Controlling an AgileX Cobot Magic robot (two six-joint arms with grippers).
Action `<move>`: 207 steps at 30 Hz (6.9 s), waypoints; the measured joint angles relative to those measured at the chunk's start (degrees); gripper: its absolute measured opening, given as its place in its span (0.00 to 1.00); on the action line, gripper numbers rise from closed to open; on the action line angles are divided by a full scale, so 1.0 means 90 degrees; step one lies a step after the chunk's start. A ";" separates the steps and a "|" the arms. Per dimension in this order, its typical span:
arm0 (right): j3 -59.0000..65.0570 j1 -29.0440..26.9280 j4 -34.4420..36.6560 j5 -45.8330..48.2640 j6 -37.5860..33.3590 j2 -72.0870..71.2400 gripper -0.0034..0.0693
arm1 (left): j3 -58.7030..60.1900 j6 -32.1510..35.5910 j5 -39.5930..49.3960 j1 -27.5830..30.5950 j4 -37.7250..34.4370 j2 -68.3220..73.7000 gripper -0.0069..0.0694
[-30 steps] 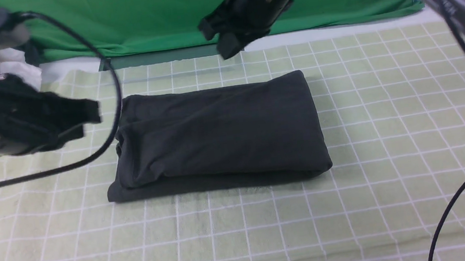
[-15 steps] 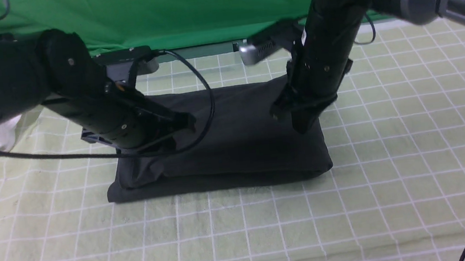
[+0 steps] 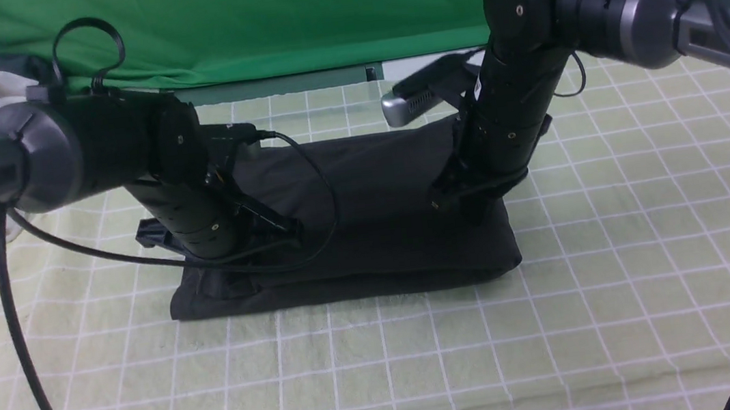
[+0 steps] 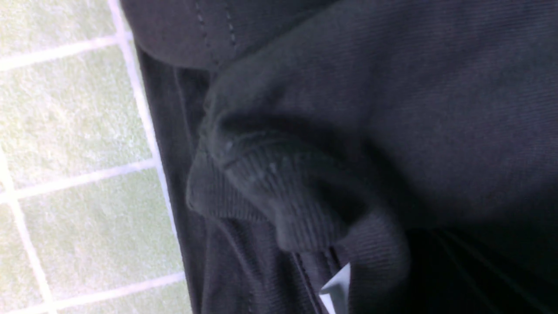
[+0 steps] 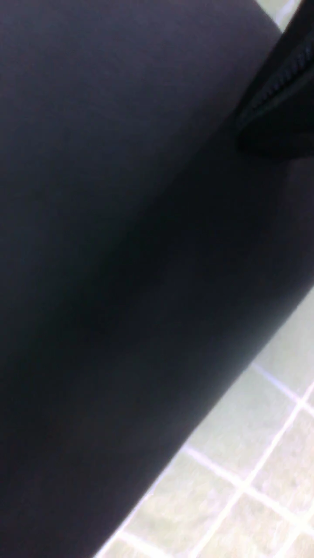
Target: Fold a long-sleeved shirt over a green coffee tablecloth.
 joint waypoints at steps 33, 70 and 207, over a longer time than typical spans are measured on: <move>0.1624 -0.0475 -0.0234 -0.1845 0.0070 -0.6089 0.05 | 0.3047 -0.0176 0.0107 0.0000 -0.0003 -0.8017 0.11; 0.8233 -0.0475 -0.0283 -0.7468 -0.0246 -1.3509 0.32 | 0.4776 -0.0171 -0.0909 0.0000 -0.0446 -1.0416 0.11; 1.1289 -0.0914 -0.1381 -0.5484 0.0775 -1.3653 0.38 | 0.7820 0.0730 -0.3323 0.1993 0.0239 -1.2090 0.11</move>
